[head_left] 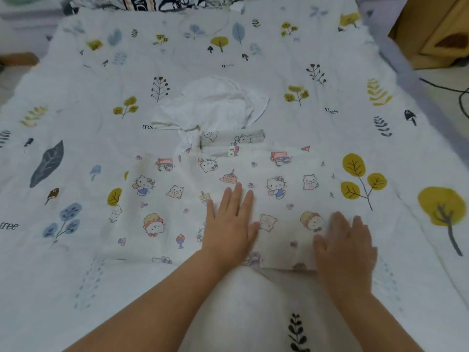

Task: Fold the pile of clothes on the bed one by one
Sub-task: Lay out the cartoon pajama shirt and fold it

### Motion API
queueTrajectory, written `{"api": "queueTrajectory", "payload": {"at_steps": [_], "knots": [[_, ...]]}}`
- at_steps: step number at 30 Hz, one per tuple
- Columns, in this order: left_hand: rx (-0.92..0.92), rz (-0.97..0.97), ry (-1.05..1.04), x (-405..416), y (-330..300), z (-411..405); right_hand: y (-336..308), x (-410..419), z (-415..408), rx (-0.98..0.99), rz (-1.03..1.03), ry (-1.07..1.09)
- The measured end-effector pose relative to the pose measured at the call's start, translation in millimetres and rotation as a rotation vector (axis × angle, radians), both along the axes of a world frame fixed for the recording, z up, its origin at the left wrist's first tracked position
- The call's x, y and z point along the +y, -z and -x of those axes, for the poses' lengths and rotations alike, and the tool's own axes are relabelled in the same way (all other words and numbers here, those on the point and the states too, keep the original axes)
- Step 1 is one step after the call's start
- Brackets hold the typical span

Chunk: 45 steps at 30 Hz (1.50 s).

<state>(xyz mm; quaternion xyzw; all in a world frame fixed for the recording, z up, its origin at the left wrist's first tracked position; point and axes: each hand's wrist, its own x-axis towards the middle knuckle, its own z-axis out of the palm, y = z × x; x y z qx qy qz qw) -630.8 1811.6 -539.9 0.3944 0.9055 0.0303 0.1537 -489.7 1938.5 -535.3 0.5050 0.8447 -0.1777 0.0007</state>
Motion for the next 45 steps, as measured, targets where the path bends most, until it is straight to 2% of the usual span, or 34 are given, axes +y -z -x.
{"api": "queueTrajectory", "payload": {"at_steps": [3, 5, 7, 11, 13, 15, 18, 20, 24, 26, 28, 31, 33, 35, 37, 39, 40, 41, 43, 45], "knots": [[-0.023, 0.141, 0.109, 5.9, 16.2, -5.4, -0.4, 13.5, -17.7, 0.073, 0.26, 0.132], [-0.046, 0.228, 0.146, 4.7, 26.3, -6.6, 0.9, 14.5, -22.2, 0.115, 0.3, 0.104], [-0.058, 0.247, 0.15, 5.0, 31.6, -6.5, -0.9, 17.6, -23.1, 0.202, 0.397, 0.207], [-0.067, 0.217, 0.152, 5.4, 33.3, -5.7, -13.0, 28.4, -16.1, 0.601, 0.963, 0.644], [-0.086, 0.208, 0.15, 4.6, 33.5, -4.0, -17.4, 25.7, -10.9, 0.702, 1.083, 0.693], [-0.139, 0.187, 0.142, 5.3, 31.6, -0.6, -22.0, 18.2, -3.7, 0.755, 1.019, 0.602], [-0.318, 0.093, 0.094, 5.7, 18.5, 8.0, -39.0, -2.5, 15.8, 0.753, 0.784, 0.393], [-0.6, -0.101, -0.077, 3.0, 4.8, 20.7, -55.0, -21.2, 35.2, 0.75, 0.65, 0.229], [-1.232, -0.673, -0.549, -11.7, -37.8, 56.1, -79.5, -72.6, 81.2, 0.709, 0.402, -0.106], [-1.507, -0.889, -0.594, -24.3, -56.2, 78.5, -80.8, -101.5, 101.1, 0.659, 0.333, -0.223], [-1.612, -1.008, -0.627, -39.0, -71.2, 100.0, -74.2, -127.9, 116.9, 0.604, 0.267, -0.345], [-1.572, -0.915, -0.734, -58.9, -71.3, 114.6, -48.7, -155.8, 131.3, 0.325, 0.316, -0.523], [-1.356, -0.72, -0.747, -67.0, -55.4, 115.2, -28.7, -164.0, 136.0, 0.132, 0.363, -0.659], [-1.049, -0.508, -0.721, -69.1, -34.7, 113.6, -23.2, -166.1, 136.8, 0.116, 0.43, -0.751], [-0.854, -0.463, -0.754, -66.5, -20.5, 112.9, -34.1, -160.4, 134.4, 0.307, 0.476, -0.619], [-0.773, -0.536, -0.76, -62.6, -14.6, 113.5, -41.3, -144.6, 133.0, 0.45, 0.308, -0.41], [-0.753, -0.551, -0.746, -62.1, -13.3, 114.0, -42.3, -133.5, 133.2, 0.429, 0.196, -0.349], [-0.738, -0.546, -0.733, -62.4, -11.9, 114.7, -40.3, -123.1, 133.1, 0.31, 0.138, -0.318], [-0.714, -0.527, -0.718, -65.3, -7.0, 115.4, -27.2, -111.2, 133.6, -0.006, 0.182, -0.3], [-0.705, -0.517, -0.732, -67.6, -3.4, 115.7, -14.4, -113.0, 134.0, -0.153, 0.246, -0.324]]}}
